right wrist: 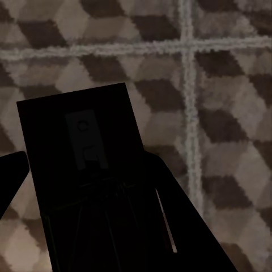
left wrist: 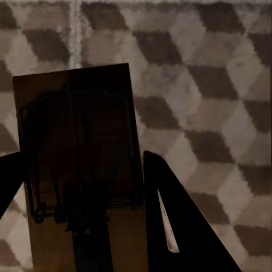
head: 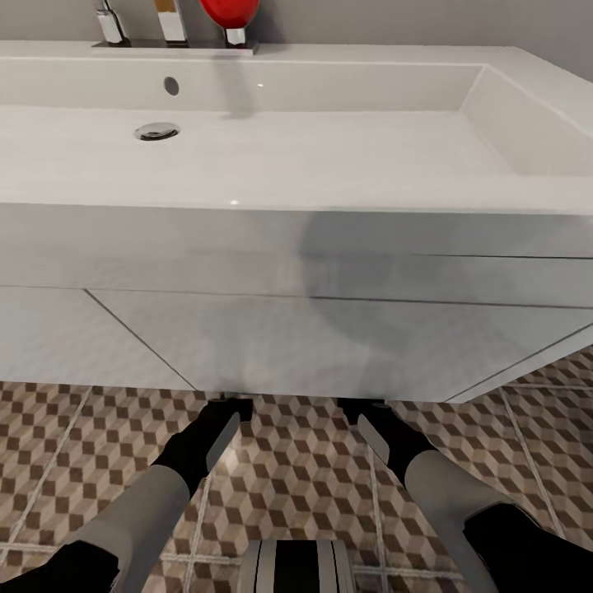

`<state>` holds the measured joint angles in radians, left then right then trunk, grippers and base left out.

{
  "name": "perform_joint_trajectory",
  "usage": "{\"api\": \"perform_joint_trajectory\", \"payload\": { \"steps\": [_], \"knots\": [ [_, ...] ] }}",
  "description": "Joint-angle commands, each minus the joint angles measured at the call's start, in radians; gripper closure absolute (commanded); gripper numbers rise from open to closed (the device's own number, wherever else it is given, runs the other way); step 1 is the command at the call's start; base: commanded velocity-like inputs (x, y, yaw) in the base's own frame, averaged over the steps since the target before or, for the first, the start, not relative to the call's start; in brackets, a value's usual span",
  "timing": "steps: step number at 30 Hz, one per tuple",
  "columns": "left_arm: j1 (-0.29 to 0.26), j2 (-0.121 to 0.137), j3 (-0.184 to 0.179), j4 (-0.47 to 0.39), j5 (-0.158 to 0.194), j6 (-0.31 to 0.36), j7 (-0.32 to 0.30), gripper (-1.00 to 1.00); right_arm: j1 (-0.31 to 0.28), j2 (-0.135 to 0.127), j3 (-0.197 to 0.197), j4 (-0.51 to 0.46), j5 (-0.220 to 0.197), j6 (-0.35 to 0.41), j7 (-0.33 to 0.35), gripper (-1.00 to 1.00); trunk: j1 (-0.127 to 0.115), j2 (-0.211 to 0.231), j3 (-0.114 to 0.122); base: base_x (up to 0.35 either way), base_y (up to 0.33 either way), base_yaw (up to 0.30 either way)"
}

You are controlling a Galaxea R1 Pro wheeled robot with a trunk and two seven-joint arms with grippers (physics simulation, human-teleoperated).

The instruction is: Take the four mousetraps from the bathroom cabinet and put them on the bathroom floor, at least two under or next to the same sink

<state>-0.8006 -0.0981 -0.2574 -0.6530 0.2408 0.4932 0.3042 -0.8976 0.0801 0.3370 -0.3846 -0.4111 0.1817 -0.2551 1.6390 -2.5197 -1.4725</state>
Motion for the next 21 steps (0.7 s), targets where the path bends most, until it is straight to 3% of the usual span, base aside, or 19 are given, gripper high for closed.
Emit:
{"api": "perform_joint_trajectory", "payload": {
  "steps": [1, 21],
  "knots": [
    [-0.009, 0.002, -0.005, 0.002, 0.008, -0.003, 0.009, 1.0, -0.001, -0.001, 0.007, -0.018, -0.007, 0.005, -0.009, 1.0, 0.0, 0.0, 0.0, 0.0, 0.0, 0.0],
    [-0.051, 0.01, -0.004, -0.032, 0.001, -0.018, 0.016, 1.0, -0.003, 0.0, 0.007, -0.028, -0.005, 0.004, -0.007, 1.0, 0.0, 0.0, 0.0, 0.0, 0.0, 0.0]
  ]
}}
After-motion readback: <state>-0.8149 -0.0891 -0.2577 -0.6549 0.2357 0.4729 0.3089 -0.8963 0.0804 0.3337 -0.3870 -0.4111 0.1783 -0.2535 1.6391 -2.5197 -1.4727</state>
